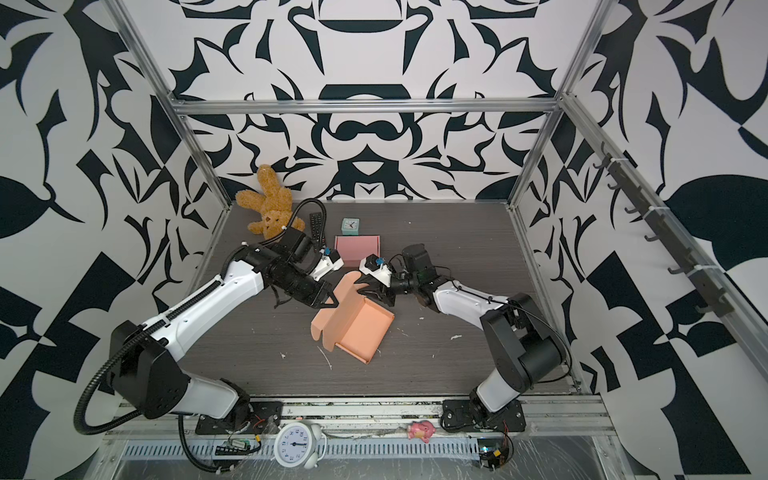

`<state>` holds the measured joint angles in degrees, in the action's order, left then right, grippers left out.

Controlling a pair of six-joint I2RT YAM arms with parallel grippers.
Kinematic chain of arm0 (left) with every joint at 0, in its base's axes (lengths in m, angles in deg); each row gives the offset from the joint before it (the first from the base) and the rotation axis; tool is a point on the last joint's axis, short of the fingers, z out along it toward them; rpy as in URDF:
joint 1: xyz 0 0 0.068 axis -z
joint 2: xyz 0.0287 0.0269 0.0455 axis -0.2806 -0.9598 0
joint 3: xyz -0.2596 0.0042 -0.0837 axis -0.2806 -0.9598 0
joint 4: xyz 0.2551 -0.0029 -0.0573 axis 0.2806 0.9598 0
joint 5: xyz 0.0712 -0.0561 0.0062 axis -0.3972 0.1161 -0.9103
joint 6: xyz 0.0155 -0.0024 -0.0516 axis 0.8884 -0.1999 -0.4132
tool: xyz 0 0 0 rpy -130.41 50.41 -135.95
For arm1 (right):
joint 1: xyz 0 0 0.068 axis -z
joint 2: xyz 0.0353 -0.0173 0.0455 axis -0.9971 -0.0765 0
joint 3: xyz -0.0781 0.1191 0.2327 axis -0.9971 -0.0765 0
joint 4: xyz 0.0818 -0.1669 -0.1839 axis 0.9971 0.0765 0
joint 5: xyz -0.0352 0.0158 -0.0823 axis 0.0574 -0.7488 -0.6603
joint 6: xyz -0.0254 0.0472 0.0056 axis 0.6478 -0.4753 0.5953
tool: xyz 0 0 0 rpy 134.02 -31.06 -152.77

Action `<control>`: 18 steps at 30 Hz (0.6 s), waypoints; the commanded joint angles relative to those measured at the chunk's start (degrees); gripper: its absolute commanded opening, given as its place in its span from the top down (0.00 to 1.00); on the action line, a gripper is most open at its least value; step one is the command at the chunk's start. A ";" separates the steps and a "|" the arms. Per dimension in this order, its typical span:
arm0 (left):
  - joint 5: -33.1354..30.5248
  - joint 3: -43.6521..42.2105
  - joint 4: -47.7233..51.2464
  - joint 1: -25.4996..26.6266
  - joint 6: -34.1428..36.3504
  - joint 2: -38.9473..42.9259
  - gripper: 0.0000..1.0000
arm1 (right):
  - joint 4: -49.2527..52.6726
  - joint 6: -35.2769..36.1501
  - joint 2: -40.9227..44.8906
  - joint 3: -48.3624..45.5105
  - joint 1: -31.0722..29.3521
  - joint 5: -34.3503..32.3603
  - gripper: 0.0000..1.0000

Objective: Fold the paper box

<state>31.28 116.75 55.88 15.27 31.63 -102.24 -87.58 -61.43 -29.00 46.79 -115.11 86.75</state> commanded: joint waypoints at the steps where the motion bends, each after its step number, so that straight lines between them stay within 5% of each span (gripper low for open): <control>1: -0.67 1.49 2.32 0.17 1.12 -0.13 0.93 | -0.06 0.71 1.77 0.75 -0.03 -0.47 0.80; 11: -1.55 0.25 0.73 0.18 0.65 0.85 0.89 | 1.17 0.91 2.37 0.83 0.02 -1.50 0.96; 18: -3.26 -3.07 -2.84 0.24 -1.33 3.75 0.59 | -0.39 -1.07 4.07 -1.04 -0.03 -4.31 0.98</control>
<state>28.68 115.44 53.48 15.27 30.60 -101.08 -86.05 -60.86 -27.84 46.35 -115.11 83.69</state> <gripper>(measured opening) 0.382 0.044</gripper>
